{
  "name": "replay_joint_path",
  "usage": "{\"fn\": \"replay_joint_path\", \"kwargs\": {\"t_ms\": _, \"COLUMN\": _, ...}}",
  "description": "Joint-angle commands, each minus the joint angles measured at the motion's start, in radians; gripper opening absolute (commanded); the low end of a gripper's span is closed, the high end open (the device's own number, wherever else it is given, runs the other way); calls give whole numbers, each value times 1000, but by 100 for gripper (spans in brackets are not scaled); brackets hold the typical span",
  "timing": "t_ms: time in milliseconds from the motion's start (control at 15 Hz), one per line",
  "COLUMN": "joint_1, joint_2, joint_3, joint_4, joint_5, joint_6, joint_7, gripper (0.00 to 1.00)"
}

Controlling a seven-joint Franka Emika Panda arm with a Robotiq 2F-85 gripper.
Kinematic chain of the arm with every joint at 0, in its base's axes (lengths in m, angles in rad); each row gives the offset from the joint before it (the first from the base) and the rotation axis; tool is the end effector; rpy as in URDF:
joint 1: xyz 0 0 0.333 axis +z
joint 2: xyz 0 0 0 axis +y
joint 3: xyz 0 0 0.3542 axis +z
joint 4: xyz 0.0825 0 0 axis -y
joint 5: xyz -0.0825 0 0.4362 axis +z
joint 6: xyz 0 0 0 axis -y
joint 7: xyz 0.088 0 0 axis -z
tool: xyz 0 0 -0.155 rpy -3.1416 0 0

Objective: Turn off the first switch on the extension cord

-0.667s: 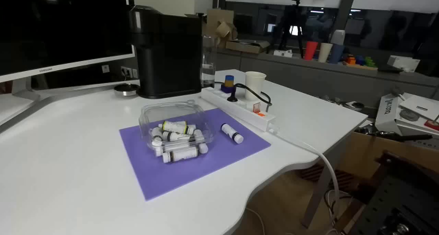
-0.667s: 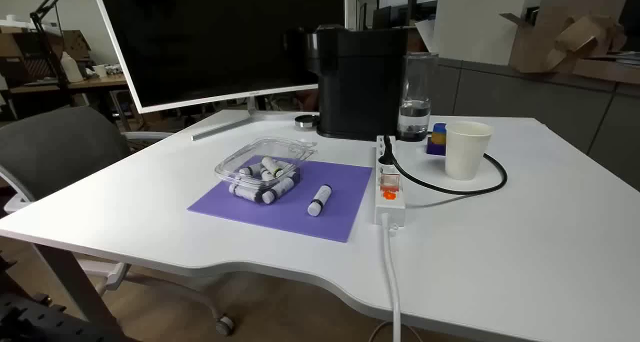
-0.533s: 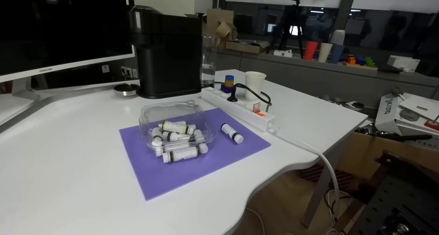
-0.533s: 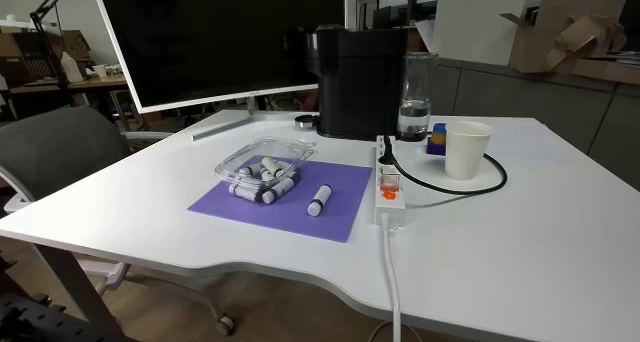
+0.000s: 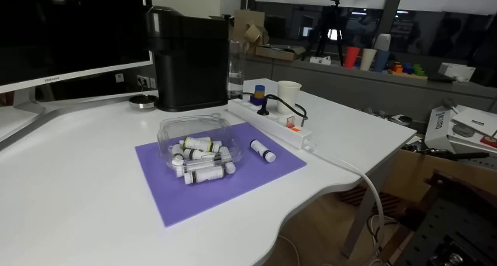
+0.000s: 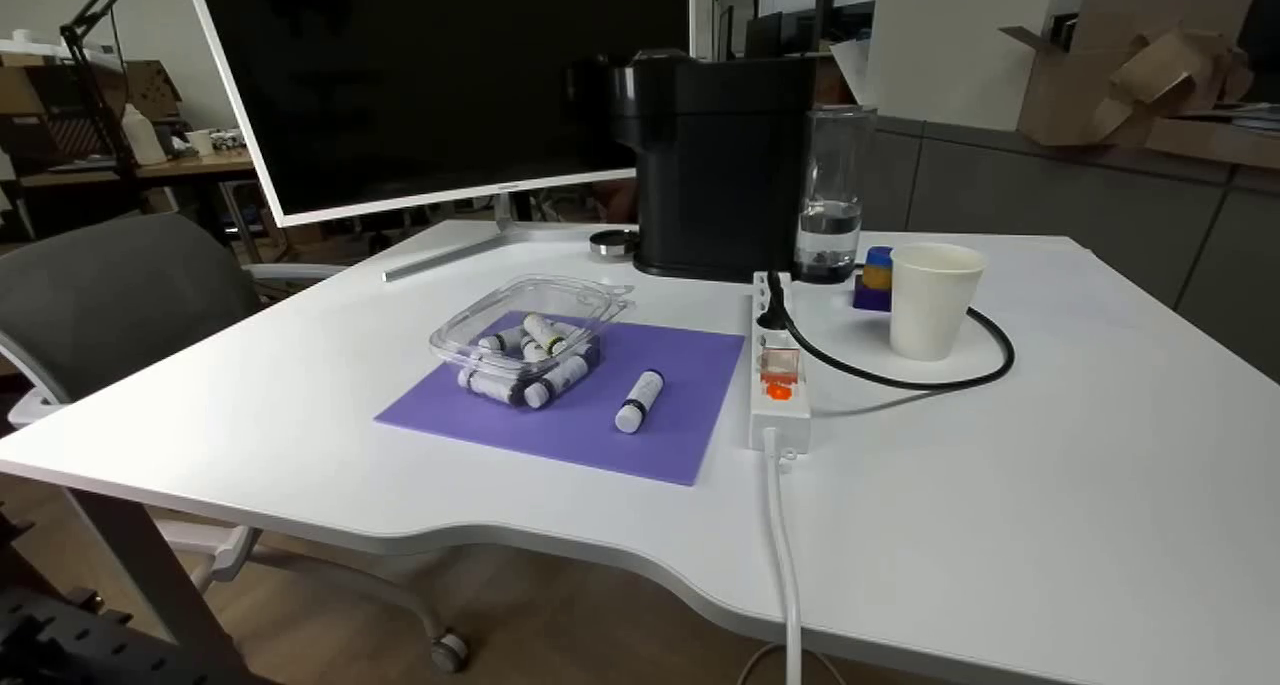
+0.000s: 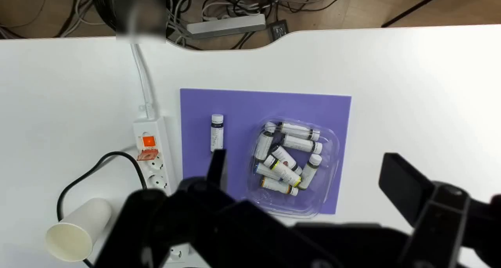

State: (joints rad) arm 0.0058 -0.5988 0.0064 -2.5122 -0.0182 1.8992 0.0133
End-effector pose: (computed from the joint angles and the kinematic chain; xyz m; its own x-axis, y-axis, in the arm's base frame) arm 0.3929 0.0026 0.4470 0.9999 0.0036 -0.0140 0.0039 -0.9998 0.0209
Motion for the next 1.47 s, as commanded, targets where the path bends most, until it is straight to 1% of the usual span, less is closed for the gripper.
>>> {"fn": "replay_joint_path", "kwargs": {"t_ms": 0, "joint_1": -1, "joint_2": 0, "joint_3": 1, "joint_4": 2, "joint_5": 1, "joint_6": -2, "joint_7": 0, "gripper": 100}}
{"fn": "replay_joint_path", "kwargs": {"t_ms": 133, "joint_1": -1, "joint_2": 0, "joint_3": 1, "joint_4": 2, "joint_5": 1, "joint_6": -2, "joint_7": 0, "gripper": 100}}
{"fn": "replay_joint_path", "kwargs": {"t_ms": 333, "joint_1": -26, "joint_2": 19, "joint_3": 4, "joint_4": -8, "joint_5": -32, "joint_6": 123, "joint_7": 24, "gripper": 100}}
{"fn": "replay_joint_path", "kwargs": {"t_ms": 533, "joint_1": -55, "joint_2": 89, "joint_3": -15, "joint_4": 8, "joint_5": -65, "joint_6": 223, "joint_7": 4, "gripper": 100}}
{"fn": "replay_joint_path", "kwargs": {"t_ms": 800, "joint_1": -97, "joint_2": 244, "joint_3": -63, "joint_4": 57, "joint_5": -103, "joint_6": 311, "joint_7": -44, "gripper": 100}}
{"fn": "replay_joint_path", "kwargs": {"t_ms": 1133, "joint_1": -137, "joint_2": 435, "joint_3": -134, "joint_4": 142, "joint_5": -113, "joint_6": 374, "joint_7": -129, "gripper": 100}}
{"fn": "replay_joint_path", "kwargs": {"t_ms": 1200, "joint_1": -143, "joint_2": 472, "joint_3": -149, "joint_4": 163, "joint_5": -104, "joint_6": 382, "joint_7": -153, "gripper": 75}}
{"fn": "replay_joint_path", "kwargs": {"t_ms": 1267, "joint_1": -149, "joint_2": 509, "joint_3": -161, "joint_4": 183, "joint_5": -97, "joint_6": 395, "joint_7": -173, "gripper": 75}}
{"fn": "replay_joint_path", "kwargs": {"t_ms": 1333, "joint_1": -155, "joint_2": 542, "joint_3": -171, "joint_4": 203, "joint_5": -93, "joint_6": 406, "joint_7": -188, "gripper": 68}}
{"fn": "replay_joint_path", "kwargs": {"t_ms": 1400, "joint_1": -161, "joint_2": 576, "joint_3": -179, "joint_4": 222, "joint_5": -85, "joint_6": 414, "joint_7": -201, "gripper": 60}}
